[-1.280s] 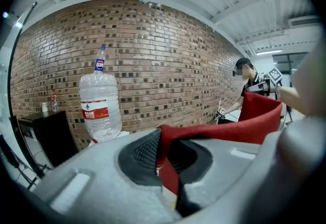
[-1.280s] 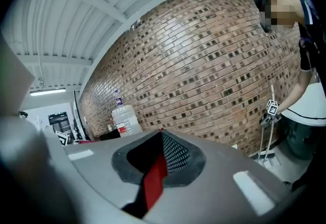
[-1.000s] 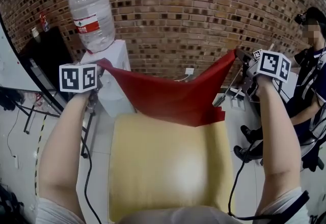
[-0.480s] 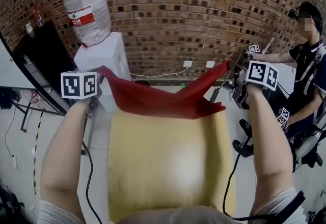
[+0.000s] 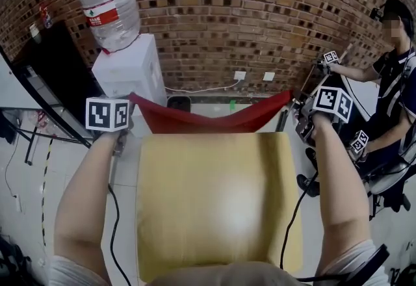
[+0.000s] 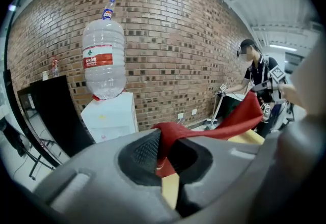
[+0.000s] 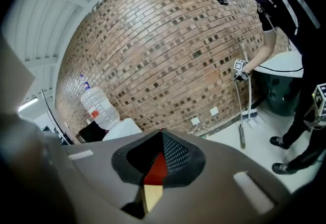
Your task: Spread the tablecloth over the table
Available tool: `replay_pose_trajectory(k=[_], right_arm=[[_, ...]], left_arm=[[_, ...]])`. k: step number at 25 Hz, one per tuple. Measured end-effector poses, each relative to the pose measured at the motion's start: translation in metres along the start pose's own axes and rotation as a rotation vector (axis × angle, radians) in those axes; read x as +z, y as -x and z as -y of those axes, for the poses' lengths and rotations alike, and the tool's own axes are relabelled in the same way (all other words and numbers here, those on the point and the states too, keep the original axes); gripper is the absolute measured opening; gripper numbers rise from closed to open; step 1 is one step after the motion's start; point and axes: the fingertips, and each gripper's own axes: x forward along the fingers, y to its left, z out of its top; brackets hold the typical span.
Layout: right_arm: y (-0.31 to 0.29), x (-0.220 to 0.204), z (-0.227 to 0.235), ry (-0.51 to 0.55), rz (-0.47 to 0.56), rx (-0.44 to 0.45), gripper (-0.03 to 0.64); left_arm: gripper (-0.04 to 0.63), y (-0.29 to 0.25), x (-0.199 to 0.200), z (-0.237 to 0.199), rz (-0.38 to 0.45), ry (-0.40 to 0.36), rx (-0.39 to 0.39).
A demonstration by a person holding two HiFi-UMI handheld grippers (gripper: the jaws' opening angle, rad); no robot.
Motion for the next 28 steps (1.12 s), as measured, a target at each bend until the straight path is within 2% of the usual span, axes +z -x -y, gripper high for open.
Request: replay_pose_trajectory(k=[8, 11, 14, 22, 28], right_arm=[[0.016, 0.0, 0.008, 0.021, 0.035, -0.026, 0.006], [0.033, 0.002, 0.009, 0.019, 0.052, -0.017, 0.006], [0.056, 0.003, 0.008, 0.019, 0.073, -0.006, 0.006], [0.143, -0.024, 0.006, 0.017, 0.11, 0.009, 0.006], [0.227, -0.065, 0.008, 0.009, 0.128, 0.026, 0.006]], left_arm=[[0.009, 0.016, -0.004, -0.002, 0.013, 0.023, 0.012], [0.009, 0.029, -0.006, 0.005, 0.027, 0.051, 0.003], [0.009, 0.047, -0.009, 0.015, 0.039, 0.046, 0.003], [0.009, 0.113, -0.036, 0.056, 0.046, 0.002, 0.019], [0.009, 0.18, -0.078, 0.099, 0.062, 0.002, 0.046]])
